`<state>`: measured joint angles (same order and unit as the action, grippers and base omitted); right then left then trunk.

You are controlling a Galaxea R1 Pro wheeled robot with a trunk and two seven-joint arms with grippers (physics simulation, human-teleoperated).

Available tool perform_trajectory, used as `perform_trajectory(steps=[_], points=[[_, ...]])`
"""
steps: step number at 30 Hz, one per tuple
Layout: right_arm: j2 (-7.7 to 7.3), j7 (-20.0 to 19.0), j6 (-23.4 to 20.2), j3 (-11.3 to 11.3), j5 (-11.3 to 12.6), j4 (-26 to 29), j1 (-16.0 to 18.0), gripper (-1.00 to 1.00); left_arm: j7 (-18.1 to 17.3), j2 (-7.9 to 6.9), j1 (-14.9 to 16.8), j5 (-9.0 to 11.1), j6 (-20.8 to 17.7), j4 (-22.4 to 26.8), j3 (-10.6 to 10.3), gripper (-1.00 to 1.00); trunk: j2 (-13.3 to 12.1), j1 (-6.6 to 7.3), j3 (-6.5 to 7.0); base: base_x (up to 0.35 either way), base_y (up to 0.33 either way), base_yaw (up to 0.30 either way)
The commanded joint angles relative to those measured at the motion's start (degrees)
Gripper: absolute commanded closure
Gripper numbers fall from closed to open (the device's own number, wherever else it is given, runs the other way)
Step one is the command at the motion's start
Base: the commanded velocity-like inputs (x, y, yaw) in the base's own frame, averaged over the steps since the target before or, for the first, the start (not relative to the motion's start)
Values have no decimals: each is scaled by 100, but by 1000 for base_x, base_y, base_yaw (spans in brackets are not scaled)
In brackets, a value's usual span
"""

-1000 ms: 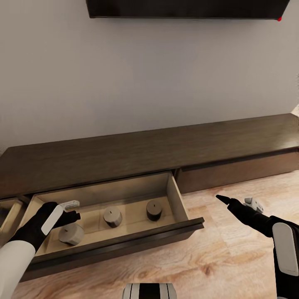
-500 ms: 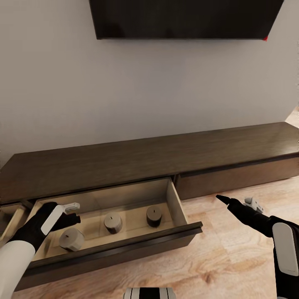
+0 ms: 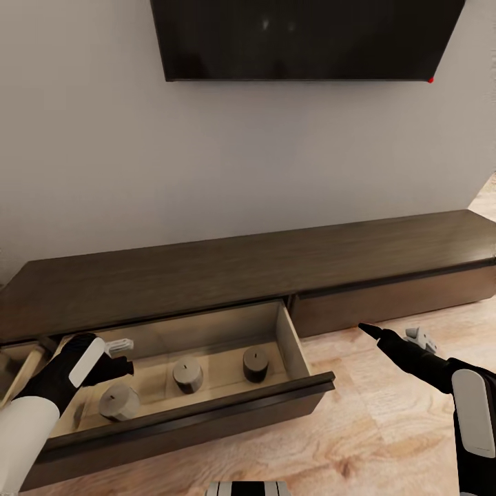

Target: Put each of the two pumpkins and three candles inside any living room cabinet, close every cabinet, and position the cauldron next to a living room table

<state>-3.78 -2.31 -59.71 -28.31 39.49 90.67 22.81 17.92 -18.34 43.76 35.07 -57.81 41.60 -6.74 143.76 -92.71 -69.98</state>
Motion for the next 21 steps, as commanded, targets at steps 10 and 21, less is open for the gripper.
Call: perform_trajectory(steps=[10, 21], points=[[1, -24, -29, -8, -21, 3, 4, -100, 60, -7, 42, 61, -102, 6, -29, -100, -12, 26, 217, -11, 0, 0], [1, -24, -29, -6, -21, 3, 4, -100, 63, -3, 45, 61, -108, 6, -22, -100, -27, 55, 461, -59, 0, 0]])
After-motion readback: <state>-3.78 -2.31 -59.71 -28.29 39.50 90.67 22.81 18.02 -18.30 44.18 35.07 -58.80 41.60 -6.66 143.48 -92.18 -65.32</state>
